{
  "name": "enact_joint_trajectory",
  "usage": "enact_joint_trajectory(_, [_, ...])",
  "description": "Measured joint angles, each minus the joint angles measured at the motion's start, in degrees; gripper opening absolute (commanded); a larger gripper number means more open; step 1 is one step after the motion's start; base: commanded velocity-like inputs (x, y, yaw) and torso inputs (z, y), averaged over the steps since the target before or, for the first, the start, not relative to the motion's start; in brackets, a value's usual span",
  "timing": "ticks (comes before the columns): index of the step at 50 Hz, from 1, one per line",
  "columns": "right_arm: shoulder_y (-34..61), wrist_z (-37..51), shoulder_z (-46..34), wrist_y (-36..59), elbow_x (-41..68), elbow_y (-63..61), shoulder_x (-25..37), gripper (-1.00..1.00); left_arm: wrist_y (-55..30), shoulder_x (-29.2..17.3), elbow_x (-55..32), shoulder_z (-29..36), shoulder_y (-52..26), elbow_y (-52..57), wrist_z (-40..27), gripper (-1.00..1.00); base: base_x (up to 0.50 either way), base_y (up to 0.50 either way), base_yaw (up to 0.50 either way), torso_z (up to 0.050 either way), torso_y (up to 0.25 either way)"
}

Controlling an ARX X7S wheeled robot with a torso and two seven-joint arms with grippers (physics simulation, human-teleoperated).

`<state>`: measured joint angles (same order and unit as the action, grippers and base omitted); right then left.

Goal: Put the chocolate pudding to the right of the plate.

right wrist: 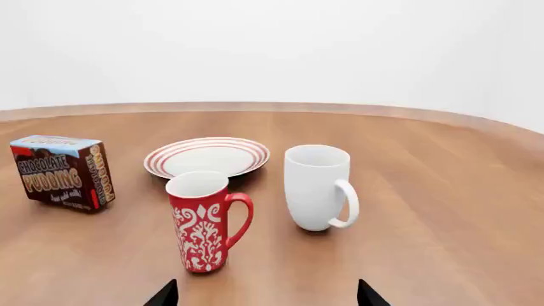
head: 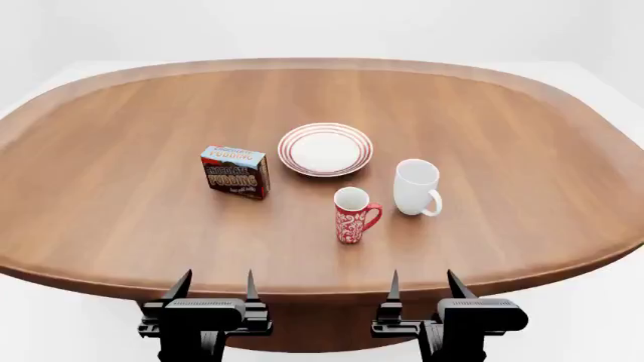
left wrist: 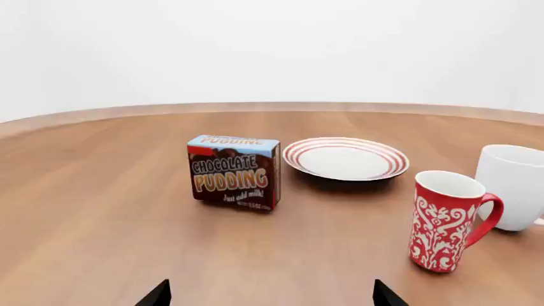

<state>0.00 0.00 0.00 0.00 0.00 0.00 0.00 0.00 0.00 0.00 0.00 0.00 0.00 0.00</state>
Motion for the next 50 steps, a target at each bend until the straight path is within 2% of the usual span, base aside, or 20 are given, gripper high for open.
enact_joint_trajectory(8, [0.09,0.96,-0.96,0.04,1.48,-0.03,0.71,1.00,0.37,-0.84,-1.03,0.95,-0.10,-0.67,-0.85,1.00,0.00,0.00,0.00,0.000,0.000])
enact_joint_trajectory(30, [-0.05,3.85,-4.31,-1.72,4.63,0.71,3.11,1.00,1.34,-3.34,-3.21,3.49,-0.54,-2.28,-4.05,1.00,0.00,0.50,0.00,0.000,0.000])
enact_joint_trajectory(40, [0.45,5.14,-5.49,0.47,5.29,-0.38,3.99,1.00,0.84,-4.39,-3.99,4.09,-0.85,-2.14,-5.13,1.00,0.00,0.02,0.00,0.000,0.000])
enact_joint_trajectory(45, [1.17,5.50,-5.70,4.29,6.39,-3.46,4.83,1.00,-2.05,-4.97,-4.71,4.30,-1.66,0.01,-5.64,1.00,0.00,0.00,0.00,0.000,0.000])
enact_joint_trajectory(50, [4.00,5.25,-5.57,13.35,9.13,-10.22,6.59,1.00,-11.41,-6.15,-6.30,4.21,-4.57,6.58,-6.16,1.00,0.00,0.00,0.00,0.000,0.000])
